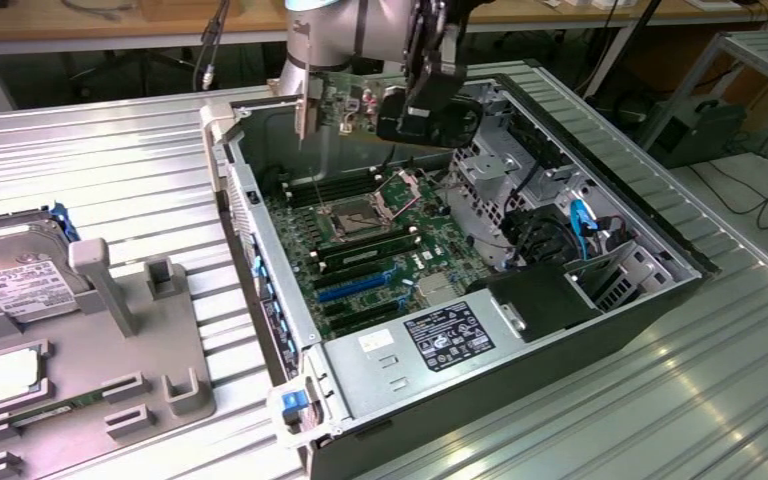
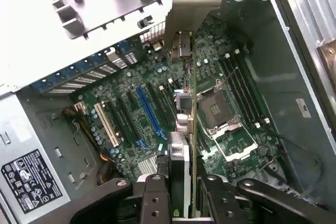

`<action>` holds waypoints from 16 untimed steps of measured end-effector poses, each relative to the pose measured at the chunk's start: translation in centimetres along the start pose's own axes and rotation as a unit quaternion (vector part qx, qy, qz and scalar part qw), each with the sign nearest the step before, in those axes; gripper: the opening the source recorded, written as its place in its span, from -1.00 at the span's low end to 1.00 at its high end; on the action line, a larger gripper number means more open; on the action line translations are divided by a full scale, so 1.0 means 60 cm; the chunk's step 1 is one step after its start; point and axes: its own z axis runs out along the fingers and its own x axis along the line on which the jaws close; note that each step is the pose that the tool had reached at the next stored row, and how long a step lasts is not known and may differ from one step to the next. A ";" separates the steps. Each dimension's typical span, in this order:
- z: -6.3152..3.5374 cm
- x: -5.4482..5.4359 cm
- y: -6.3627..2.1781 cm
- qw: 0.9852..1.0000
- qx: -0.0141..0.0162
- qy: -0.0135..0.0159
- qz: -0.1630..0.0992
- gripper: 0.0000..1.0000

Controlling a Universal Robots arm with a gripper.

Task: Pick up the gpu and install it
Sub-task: 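Insert the gpu into the slot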

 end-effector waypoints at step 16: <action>0.026 0.000 -0.006 0.980 0.004 0.000 -0.200 -0.44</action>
